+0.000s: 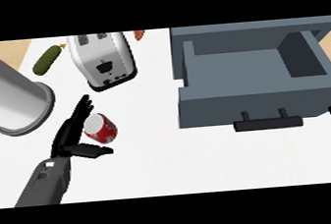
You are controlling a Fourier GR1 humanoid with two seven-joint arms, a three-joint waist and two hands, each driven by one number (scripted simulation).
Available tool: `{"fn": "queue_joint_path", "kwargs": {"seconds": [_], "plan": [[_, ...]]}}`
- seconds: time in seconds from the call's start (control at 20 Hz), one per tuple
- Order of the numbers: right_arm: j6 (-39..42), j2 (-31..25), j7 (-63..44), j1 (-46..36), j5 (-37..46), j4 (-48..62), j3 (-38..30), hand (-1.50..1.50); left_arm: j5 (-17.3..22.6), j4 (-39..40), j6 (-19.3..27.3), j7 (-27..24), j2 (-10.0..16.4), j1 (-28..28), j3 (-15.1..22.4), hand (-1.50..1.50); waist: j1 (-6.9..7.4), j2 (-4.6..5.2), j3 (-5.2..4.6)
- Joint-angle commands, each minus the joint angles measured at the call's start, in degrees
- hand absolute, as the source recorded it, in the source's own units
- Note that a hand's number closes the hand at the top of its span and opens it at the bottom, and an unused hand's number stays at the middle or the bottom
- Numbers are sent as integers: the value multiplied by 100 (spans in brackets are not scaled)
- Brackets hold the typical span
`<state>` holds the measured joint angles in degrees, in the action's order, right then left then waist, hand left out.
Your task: Pick up the can, place it into the drawer and close the drawer
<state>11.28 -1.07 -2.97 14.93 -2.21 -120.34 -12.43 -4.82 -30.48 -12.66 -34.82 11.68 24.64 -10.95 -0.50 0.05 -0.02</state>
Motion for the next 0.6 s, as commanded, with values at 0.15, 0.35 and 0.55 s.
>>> {"fn": "queue_joint_path", "kwargs": {"seconds": [0.15, 0.35, 0.55], "plan": [[92, -71, -395, 23, -359, -405, -250, -150, 116, 148, -99, 309, 35, 323, -30, -150, -2, -1, 0], [354, 57, 207, 418, -377, -171, -257, -150, -37, 412, 330, 120, -372, 507, 82, -150, -34, 3, 0], [185, -77, -407, -76, -456, -347, -296, -150, -76, 700, 187, -203, -297, 675, 83, -150, -22, 8, -3]]}}
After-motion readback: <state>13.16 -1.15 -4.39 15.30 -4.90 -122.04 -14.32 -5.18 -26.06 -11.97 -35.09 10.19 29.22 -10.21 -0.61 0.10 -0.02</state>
